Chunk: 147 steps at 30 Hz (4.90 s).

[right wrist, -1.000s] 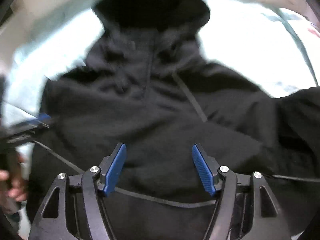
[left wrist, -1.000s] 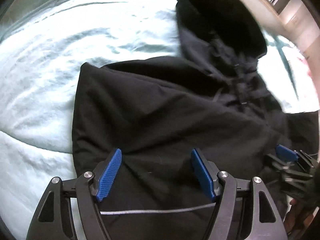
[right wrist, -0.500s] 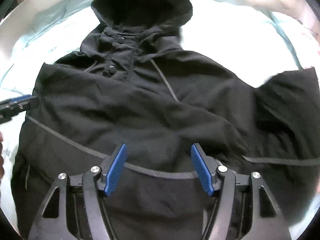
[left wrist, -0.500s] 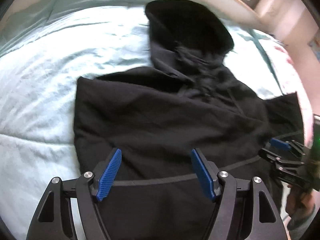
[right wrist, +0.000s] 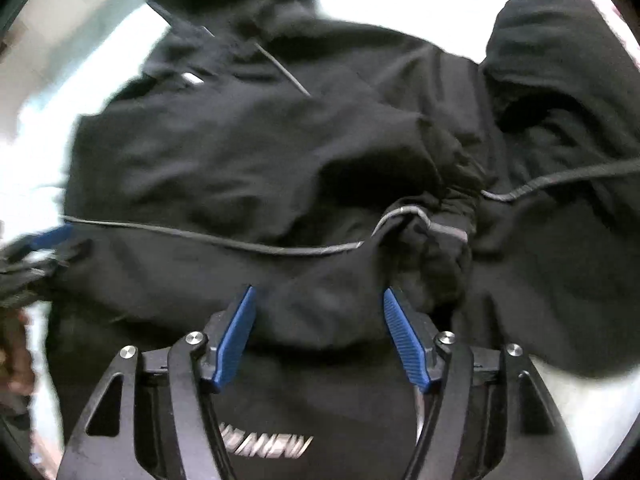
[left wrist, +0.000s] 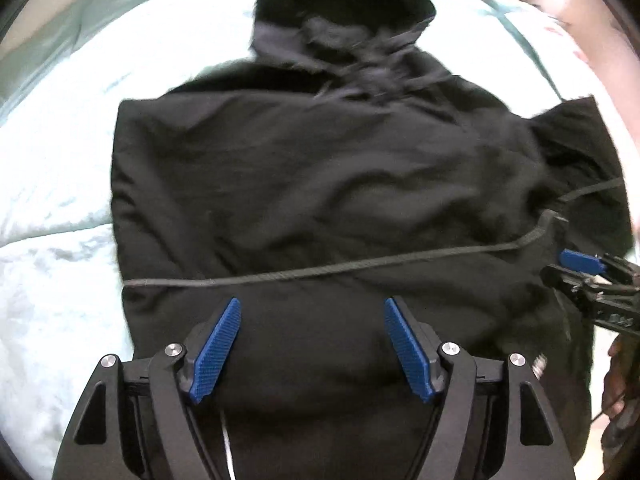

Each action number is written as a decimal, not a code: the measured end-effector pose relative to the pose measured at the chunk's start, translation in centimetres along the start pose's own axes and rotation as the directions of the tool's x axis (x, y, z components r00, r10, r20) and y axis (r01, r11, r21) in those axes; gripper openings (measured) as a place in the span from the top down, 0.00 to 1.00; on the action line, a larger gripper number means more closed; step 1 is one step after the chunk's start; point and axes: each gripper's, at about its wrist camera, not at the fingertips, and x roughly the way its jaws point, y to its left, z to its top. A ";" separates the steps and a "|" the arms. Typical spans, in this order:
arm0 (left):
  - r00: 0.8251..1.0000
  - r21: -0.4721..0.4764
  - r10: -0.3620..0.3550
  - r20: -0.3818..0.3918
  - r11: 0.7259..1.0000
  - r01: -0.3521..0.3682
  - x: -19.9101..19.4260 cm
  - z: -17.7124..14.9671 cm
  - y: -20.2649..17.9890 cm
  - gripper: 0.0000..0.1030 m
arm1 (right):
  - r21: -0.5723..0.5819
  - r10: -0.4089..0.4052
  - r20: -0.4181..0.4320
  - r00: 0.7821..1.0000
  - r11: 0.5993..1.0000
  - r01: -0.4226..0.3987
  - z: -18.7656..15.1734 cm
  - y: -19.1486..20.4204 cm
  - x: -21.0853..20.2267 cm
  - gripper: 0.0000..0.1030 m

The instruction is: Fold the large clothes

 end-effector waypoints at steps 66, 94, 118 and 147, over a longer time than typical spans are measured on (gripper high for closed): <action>0.996 0.482 -0.021 -0.089 0.874 0.061 13.2 6.7 -31.5 0.19 | 0.721 -0.345 0.169 0.923 0.682 0.123 -9.5 -47.3 -10.3 0.80; 0.992 0.036 -0.061 0.108 0.998 0.058 -4.2 0.7 -9.3 0.19 | 0.078 0.029 0.439 0.898 0.994 -0.071 0.7 -15.1 -16.4 0.83; 0.994 -0.266 -0.038 0.099 0.962 0.063 -3.9 -6.0 6.9 0.19 | -0.267 0.168 -0.047 0.985 0.948 -0.174 3.7 14.1 7.4 0.62; 0.960 -0.201 -0.183 0.214 0.953 0.227 -0.6 5.0 3.0 0.82 | 0.077 -0.013 0.147 0.989 0.997 0.002 1.4 -6.5 -7.7 0.55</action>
